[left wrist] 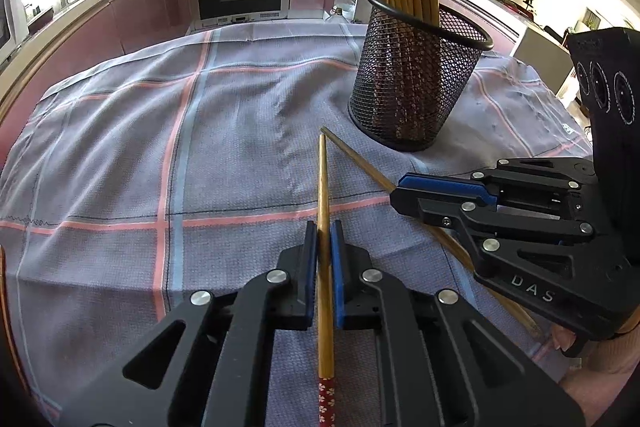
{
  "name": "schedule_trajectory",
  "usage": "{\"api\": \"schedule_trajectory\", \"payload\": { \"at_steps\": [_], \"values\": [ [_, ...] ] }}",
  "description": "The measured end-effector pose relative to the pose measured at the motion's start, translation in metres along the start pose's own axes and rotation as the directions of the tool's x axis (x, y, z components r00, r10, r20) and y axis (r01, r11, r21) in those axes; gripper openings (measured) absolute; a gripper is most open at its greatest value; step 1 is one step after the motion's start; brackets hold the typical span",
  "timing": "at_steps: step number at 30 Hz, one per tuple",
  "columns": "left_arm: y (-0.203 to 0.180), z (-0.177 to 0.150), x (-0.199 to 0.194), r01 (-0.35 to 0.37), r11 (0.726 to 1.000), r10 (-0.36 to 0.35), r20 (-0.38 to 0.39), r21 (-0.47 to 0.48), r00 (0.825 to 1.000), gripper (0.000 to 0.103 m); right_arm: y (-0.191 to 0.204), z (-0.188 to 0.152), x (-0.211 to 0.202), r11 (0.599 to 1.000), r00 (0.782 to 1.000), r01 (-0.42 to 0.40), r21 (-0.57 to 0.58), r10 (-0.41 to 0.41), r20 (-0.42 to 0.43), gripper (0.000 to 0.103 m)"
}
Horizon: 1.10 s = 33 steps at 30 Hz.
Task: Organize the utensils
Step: 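Close the left tool on one chopstick while the right tool grasps the other, then lift the left tool's chopstick upright toward the cup while the right tool lifts its chopstick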
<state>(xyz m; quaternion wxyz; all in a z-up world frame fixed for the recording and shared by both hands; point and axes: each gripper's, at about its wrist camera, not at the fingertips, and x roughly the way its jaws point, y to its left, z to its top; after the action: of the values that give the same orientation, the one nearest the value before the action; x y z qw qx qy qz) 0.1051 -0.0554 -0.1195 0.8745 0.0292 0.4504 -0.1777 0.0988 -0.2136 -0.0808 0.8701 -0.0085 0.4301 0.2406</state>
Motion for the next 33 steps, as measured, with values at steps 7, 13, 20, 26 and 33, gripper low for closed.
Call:
{"api": "schedule_trajectory", "payload": {
  "at_steps": [7, 13, 20, 26, 33],
  "values": [
    [-0.003, 0.0, 0.004, -0.011, 1.0, 0.011, -0.008, 0.017, 1.0, 0.008, 0.002, 0.0, 0.005, 1.0, 1.0, 0.019, -0.007, -0.02, -0.007, 0.009],
    [-0.004, 0.0, 0.005, -0.022, 1.0, 0.022, -0.004, 0.014, 1.0, 0.008, 0.003, 0.0, 0.006, 1.0, 1.0, 0.027, -0.012, -0.027, -0.003, 0.006],
    [-0.002, 0.002, -0.001, -0.022, 1.0, 0.022, 0.01, -0.001, 1.0, 0.007, 0.0, 0.0, -0.003, 1.0, 1.0, 0.002, -0.001, -0.002, 0.022, 0.005],
    [-0.001, 0.003, -0.015, -0.018, 1.0, 0.018, 0.041, -0.001, 0.999, 0.007, 0.0, 0.0, -0.02, 1.0, 0.998, -0.029, -0.005, 0.029, 0.063, 0.005],
    [-0.002, 0.006, -0.036, 0.0, 1.0, 0.0, 0.084, -0.001, 0.997, 0.007, 0.0, 0.001, -0.045, 0.998, 0.991, -0.059, -0.013, 0.06, 0.123, 0.005]
  ]
}}
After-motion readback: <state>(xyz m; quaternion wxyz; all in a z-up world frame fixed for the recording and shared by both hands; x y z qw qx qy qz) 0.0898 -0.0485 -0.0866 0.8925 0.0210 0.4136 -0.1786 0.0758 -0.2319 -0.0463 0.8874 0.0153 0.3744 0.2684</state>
